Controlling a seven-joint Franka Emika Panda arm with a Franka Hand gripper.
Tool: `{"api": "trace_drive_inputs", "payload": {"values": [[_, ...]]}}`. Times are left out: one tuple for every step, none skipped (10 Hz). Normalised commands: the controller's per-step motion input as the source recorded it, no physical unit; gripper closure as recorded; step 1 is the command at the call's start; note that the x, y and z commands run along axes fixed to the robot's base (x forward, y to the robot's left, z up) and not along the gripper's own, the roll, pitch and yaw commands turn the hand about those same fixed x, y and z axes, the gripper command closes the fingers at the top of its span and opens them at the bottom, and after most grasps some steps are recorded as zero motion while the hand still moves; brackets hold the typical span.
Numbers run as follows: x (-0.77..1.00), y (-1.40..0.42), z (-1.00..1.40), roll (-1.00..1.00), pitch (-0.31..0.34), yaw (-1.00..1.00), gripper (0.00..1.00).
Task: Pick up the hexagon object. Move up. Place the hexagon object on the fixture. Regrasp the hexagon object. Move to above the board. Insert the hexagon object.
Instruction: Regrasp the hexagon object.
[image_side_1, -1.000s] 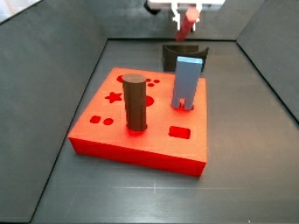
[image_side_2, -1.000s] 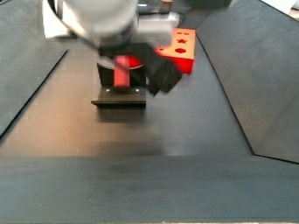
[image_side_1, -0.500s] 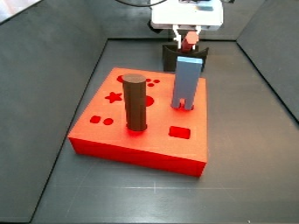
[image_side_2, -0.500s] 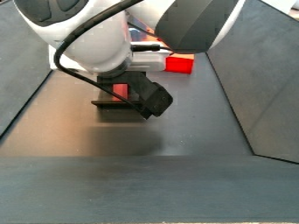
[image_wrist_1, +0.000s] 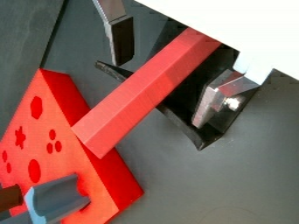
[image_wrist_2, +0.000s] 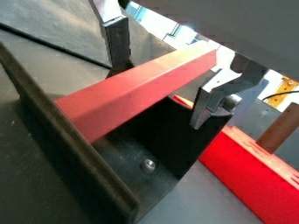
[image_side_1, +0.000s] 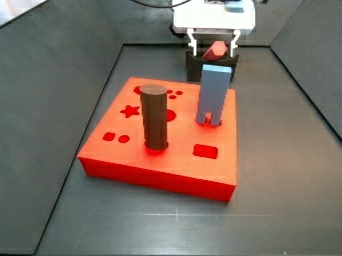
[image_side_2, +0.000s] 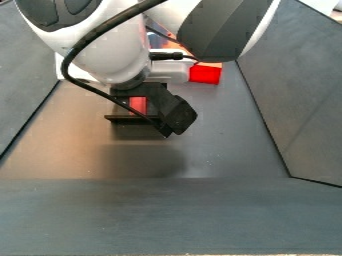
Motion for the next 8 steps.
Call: {"api": "trace_drive_inputs", "payload": {"values": [[-0.01, 0.01, 1.0, 0.01, -0.034, 0.0, 0.0], [-0.03, 0.01, 1.0, 0.03, -0.019, 0.02, 0.0], [-0.03, 0.0, 1.0, 0.05, 0.003, 0.03, 0.0], [-0.03, 0.0, 1.0, 0.05, 0.019, 0.03, 0.0], [-0.03, 0.0, 0.91, 0.05, 0.054, 0.03, 0.0], [-0.03, 0.01, 0.73, 0.04, 0.075, 0.02, 0.0], [-0.03, 0.01, 0.49, 0.05, 0.093, 0.01, 0.0], [-0.03, 0.0, 0.31, 0.04, 0.094, -0.01, 0.0]]}}
